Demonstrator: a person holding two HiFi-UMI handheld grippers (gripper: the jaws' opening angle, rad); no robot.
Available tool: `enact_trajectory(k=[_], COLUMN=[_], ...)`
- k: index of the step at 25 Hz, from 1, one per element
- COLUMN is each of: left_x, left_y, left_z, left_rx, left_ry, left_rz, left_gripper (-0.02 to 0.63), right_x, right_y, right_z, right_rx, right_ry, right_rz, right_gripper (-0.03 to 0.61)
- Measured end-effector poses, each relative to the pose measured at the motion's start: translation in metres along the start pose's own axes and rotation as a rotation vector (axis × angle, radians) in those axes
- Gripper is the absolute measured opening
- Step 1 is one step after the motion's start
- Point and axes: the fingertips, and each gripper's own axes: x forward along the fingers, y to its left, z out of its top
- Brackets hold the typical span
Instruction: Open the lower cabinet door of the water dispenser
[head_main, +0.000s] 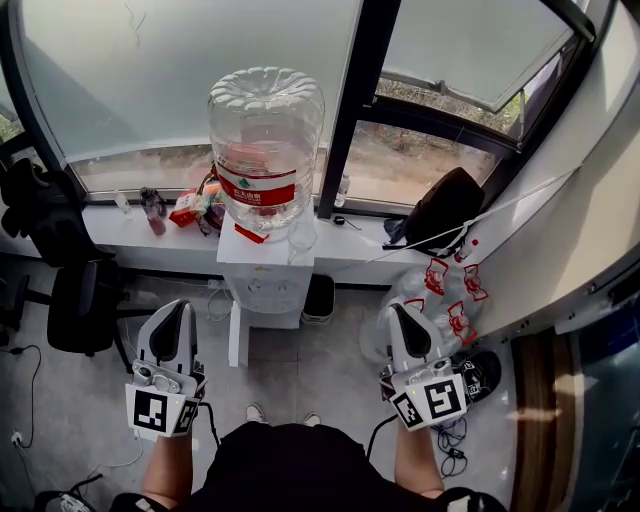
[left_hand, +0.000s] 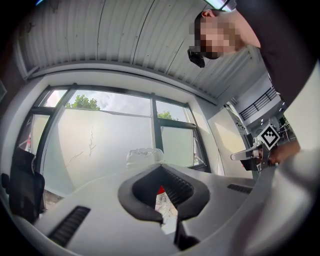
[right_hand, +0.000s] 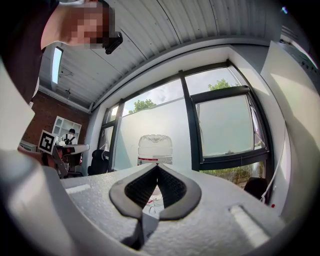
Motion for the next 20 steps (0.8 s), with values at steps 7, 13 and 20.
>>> enact_trajectory(k=[7, 13, 20], left_x=[0.001, 0.006, 0.010], left_y=[0.005, 0.006, 0.005], left_z=[-0.003, 0.000, 0.003], left_rx=[0.005, -0.001, -0.029], left_ry=[0.007, -0.013, -0.038], left_rz=[0.000, -0.009, -0.005], left_gripper=[0.008, 0.008, 0.008], right_x=[0.011, 0.020, 0.027], right_y=[0.007, 0.012, 0.013], right_z=[-0.002, -0.004, -0.006], right_rx=[-0.005, -0.022, -0.032], right_ry=[0.010, 0.026, 0.037], right_rz=[0.026, 0.053, 0.070], right_gripper=[0.005, 0.005, 0.005])
